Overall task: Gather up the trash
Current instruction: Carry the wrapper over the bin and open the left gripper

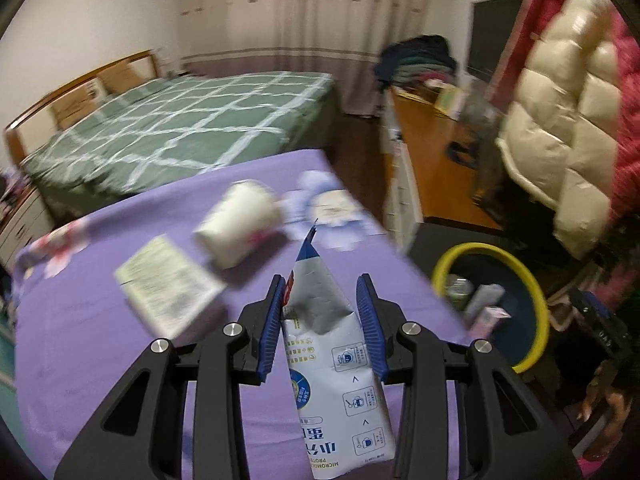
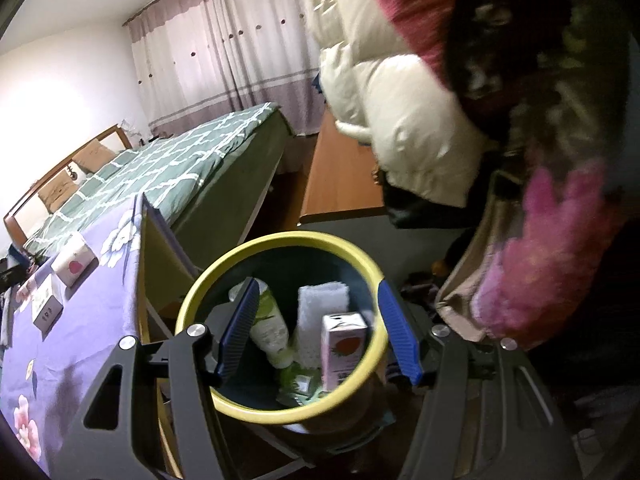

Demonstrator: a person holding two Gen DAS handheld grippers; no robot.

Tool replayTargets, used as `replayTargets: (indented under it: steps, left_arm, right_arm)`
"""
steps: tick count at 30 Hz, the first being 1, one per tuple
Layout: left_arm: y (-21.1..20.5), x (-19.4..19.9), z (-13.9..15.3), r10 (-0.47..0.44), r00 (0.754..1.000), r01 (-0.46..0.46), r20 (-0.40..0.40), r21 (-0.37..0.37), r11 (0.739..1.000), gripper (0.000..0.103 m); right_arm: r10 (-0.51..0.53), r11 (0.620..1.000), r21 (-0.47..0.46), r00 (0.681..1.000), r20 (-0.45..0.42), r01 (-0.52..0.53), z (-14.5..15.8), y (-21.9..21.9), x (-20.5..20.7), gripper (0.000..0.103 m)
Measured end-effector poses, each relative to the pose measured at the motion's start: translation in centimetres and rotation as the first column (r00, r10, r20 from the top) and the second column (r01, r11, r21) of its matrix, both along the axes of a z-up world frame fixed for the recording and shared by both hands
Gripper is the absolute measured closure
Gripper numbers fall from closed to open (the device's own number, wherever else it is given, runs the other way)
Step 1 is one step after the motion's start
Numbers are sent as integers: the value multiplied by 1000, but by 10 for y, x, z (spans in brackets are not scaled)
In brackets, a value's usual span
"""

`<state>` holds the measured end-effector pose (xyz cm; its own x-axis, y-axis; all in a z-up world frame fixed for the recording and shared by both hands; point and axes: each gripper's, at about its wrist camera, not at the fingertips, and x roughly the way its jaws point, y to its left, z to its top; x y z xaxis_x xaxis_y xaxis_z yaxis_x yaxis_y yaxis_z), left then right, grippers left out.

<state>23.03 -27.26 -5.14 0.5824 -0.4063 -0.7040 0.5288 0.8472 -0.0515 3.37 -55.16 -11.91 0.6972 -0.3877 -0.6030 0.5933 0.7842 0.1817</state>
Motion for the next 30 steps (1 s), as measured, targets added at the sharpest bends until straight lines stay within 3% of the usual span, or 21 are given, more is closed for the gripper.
replayTargets:
  steps: [6, 14, 21, 30]
  left_arm:
    - [-92, -18, -7, -158, 987, 158, -23, 13, 987, 66]
    - [-187, -36, -41, -291, 952, 297, -92, 54, 953, 66]
    - [-231, -46, -69, -347, 928, 360, -137, 87, 929, 66]
    - [-261, -46, -95, -363, 917, 383, -165, 112, 917, 66]
  right_arm:
    - [-41, 998, -40, 999, -14, 41, 1, -11, -25, 44]
    - [-85, 996, -20, 996, -11, 85, -5, -31, -45, 44]
    - [-101, 995, 2, 995, -16, 101, -14, -41, -49, 44]
    - [-112, 994, 13, 994, -17, 112, -17, -43, -49, 44]
